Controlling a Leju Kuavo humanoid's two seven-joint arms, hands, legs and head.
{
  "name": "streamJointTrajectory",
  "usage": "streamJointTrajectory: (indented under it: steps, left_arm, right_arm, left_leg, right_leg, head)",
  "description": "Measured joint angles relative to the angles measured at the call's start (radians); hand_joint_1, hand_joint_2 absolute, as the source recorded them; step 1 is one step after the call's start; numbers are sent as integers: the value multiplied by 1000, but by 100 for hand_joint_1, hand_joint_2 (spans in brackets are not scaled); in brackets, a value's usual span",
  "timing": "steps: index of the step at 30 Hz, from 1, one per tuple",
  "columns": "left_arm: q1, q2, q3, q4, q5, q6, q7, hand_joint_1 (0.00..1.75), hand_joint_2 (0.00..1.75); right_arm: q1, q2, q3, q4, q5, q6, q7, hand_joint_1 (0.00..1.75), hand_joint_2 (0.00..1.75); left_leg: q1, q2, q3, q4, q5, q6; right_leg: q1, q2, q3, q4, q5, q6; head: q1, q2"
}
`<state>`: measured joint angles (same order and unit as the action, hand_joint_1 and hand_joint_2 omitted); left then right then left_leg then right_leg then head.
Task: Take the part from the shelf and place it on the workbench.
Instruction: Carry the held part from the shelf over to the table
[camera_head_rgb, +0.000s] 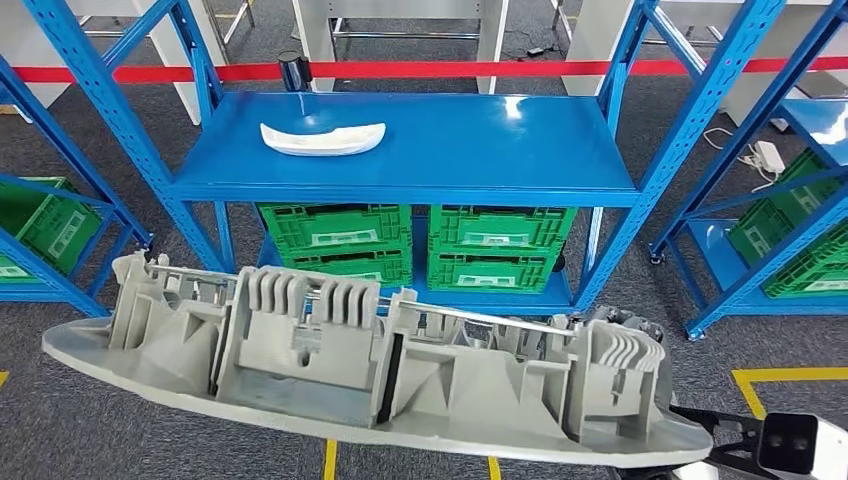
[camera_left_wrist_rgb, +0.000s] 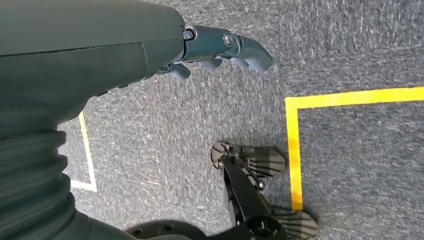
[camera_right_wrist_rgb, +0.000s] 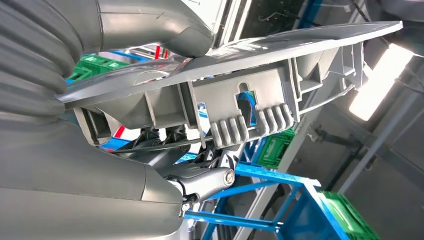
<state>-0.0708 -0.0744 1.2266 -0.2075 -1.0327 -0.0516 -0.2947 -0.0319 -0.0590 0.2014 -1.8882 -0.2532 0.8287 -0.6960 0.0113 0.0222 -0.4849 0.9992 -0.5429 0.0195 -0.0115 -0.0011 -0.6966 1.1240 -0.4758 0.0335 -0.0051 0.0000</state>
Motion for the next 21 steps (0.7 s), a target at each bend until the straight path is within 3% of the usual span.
streamJointTrajectory:
  steps: [2, 3, 4, 5, 7, 9, 12, 14, 16, 18, 19, 20, 21]
  left_arm:
    - [1, 0, 0, 0, 0, 2, 1, 0, 175]
    - [1, 0, 0, 0, 1, 3, 2, 0, 175]
    - [1, 0, 1, 0, 2, 3, 2, 0, 175]
    - [1, -1, 1, 0, 2, 3, 2, 0, 175]
    - [1, -4, 1, 0, 3, 3, 2, 0, 175]
    - [0, -6, 1, 0, 3, 3, 2, 0, 175]
    - [-2, -8, 1, 0, 3, 1, 2, 0, 175]
    - [-3, -9, 1, 1, 4, -2, 2, 0, 175]
    - [0, -11, 3, 1, 7, -5, 6, 0, 175]
    - [3, -12, 6, 2, 12, -7, 16, 0, 175]
    - [4, -13, 8, 2, 14, -9, 20, 0, 175]
    - [5, -14, 9, 3, 16, -11, 23, 0, 175]
    - [4, -16, 9, 3, 18, -12, 25, 0, 175]
  right_arm:
    - [1, 0, 0, 1, 0, -1, 0, 175, 175]
    - [2, -1, 0, 2, 0, -2, 0, 175, 175]
    - [2, -2, 0, 2, 1, -4, 0, 175, 175]
    - [3, -2, 0, 3, 2, -8, 0, 175, 175]
    - [3, -5, 0, 3, 5, -15, 0, 175, 175]
    - [4, -7, 0, 2, 8, -18, 0, 175, 175]
    - [8, -10, 0, 0, 11, -20, 0, 175, 175]
    - [9, -11, 0, -4, 17, -27, 0, 175, 175]
    - [10, -12, 0, -6, 27, -34, 0, 175, 175]
    - [10, -13, 0, -6, 39, -40, 0, 175, 175]
    - [10, -14, 0, -6, 45, -45, 0, 175, 175]
    - [10, -16, 0, -6, 50, -52, 0, 175, 175]
    - [9, -18, 0, -7, 55, -60, 0, 175, 175]
  left_leg:
    - [-3, 10, -18, 2, 13, 4]
    - [-4, 16, -27, 4, 17, 5]
    - [-6, 22, -33, 7, 21, 4]
    - [-7, 28, -36, 9, 23, 4]
    - [-10, 41, -39, 14, 25, 1]
    - [-13, 53, -41, 17, 26, -7]
    - [-14, 66, -43, 16, 29, -24]
    - [-12, 36, -59, 50, 3, -36]
    - [-8, -3, -109, 161, -60, -45]
    - [-4, -13, -164, 279, -104, -51]
    - [-2, -14, -172, 296, -100, -53]
    - [0, -16, -160, 271, -76, -55]
    - [3, -23, -130, 211, -40, -56]
  right_leg:
    - [0, 0, -47, 133, -78, 6]
    - [0, 0, -55, 172, -96, 6]
    - [1, -1, -41, 172, -94, 5]
    - [2, -3, -6, 132, -77, 1]
    - [9, -25, 91, -11, -34, -14]
    - [19, -43, 138, -98, -17, -28]
    - [19, -27, 132, -113, -9, -42]
    - [11, -14, 131, -122, 1, -52]
    - [7, 0, 126, -124, 7, -58]
    - [7, 18, 118, -122, 11, -58]
    - [6, 28, 115, -119, 12, -56]
    - [5, 38, 113, -117, 14, -54]
    - [3, 47, 112, -114, 15, -51]
  head:
    - [4, 0]
    - [4, 0]
    - [5, 0]
    - [6, 0]
    - [8, 0]
    - [8, 0]
    - [8, 0]
    - [6, 0]
    - [1, 0]
    - [-2, 0]
    - [-2, 0]
    - [-2, 0]
    - [-3, 0]
